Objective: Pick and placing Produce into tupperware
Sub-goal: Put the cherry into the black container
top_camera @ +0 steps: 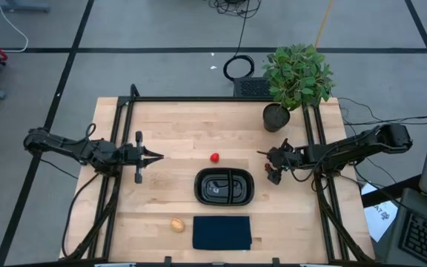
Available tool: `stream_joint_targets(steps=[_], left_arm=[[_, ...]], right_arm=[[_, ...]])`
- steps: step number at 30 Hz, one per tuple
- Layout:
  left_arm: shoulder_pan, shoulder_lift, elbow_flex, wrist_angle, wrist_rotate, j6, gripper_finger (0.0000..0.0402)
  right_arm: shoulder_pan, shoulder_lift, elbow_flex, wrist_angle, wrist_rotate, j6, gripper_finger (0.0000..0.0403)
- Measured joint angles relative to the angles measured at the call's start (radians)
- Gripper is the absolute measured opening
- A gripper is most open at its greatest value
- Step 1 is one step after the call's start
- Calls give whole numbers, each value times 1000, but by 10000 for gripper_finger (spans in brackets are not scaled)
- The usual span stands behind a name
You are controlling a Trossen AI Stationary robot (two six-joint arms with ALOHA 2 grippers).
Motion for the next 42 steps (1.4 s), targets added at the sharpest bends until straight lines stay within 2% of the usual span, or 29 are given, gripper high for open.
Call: stream_joint_targets(steps=[5, 15, 24, 28, 42], left_arm=[[0, 0, 0, 0, 0, 0, 26], [0, 0, 0, 0, 0, 0, 26], [0, 0, 0, 0, 0, 0, 26], [0, 0, 0, 0, 0, 0, 26], [0, 0, 0, 0, 0, 5, 26]], right_arm=[[0, 1, 0, 8, 5, -3, 260], [0, 1, 0, 11, 6, -8, 167], [0, 0, 12, 14, -36, -22, 108], [0, 0, 29, 9, -70, -27, 97], [0, -3, 138, -92, -72, -80, 99]])
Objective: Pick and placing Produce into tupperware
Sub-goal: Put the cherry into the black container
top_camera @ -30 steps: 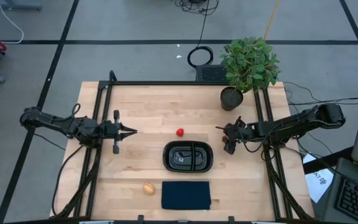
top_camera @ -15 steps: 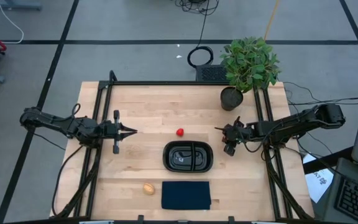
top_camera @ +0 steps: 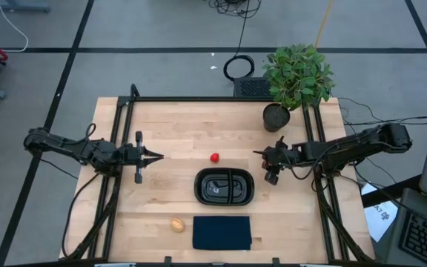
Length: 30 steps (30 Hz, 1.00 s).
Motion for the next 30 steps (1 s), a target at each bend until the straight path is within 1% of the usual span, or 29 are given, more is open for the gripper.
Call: stream_joint_targets(steps=[3, 8, 18, 30], left_arm=[[0, 0, 0, 0, 0, 18, 26], [0, 0, 0, 1, 0, 22, 26], [0, 0, 0, 1, 0, 23, 26], [0, 0, 0, 1, 0, 22, 26]], right_arm=[[0, -4, 24, -38, -2, -4, 100], [0, -6, 84, -104, -52, -20, 100], [0, -6, 202, -239, -57, -122, 98], [0, -6, 209, -249, -57, -151, 92]])
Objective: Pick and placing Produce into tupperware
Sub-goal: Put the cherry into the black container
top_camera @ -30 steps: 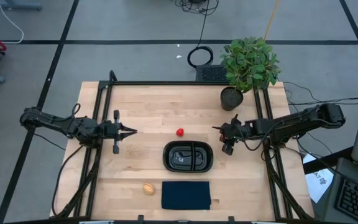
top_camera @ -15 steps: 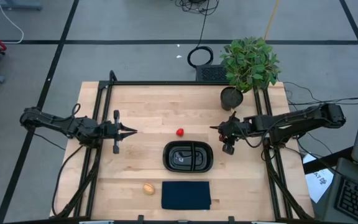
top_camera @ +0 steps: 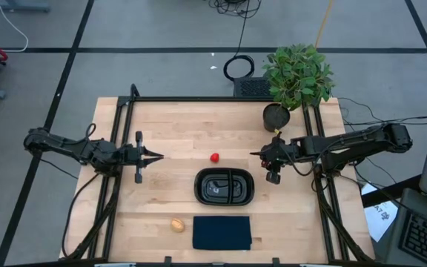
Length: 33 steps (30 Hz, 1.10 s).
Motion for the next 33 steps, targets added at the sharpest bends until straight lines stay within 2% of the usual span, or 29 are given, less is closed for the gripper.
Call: stream_joint_targets(steps=[24, 33], left_arm=[[0, 0, 0, 0, 0, -2, 26], [0, 0, 0, 2, 0, -2, 26]], right_arm=[[0, 0, 0, 6, 1, -6, 91], [0, 8, 12, 91, 2, -4, 91]])
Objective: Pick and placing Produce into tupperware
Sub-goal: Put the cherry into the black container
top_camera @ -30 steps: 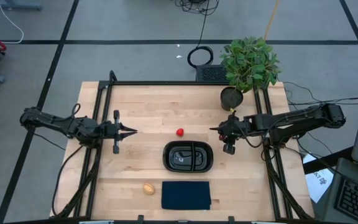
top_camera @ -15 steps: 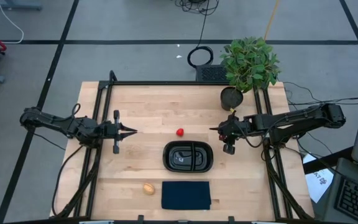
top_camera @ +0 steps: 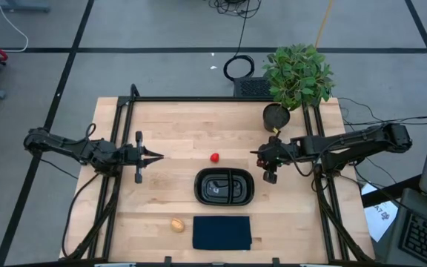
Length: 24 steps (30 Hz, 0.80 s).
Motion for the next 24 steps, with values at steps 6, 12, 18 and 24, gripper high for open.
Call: stream_joint_targets(steps=[6, 12, 18, 24], left_arm=[[0, 0, 0, 1, 0, 9, 26], [0, 0, 0, 5, 0, 23, 26], [0, 0, 0, 8, 0, 26, 26], [0, 0, 0, 8, 0, 22, 26]], right_arm=[[0, 33, 57, -7, 0, -18, 91], [-1, 144, 153, -12, -36, -66, 91], [-2, 282, 290, -22, -82, -115, 91], [-16, 369, 428, -78, -150, -180, 91]])
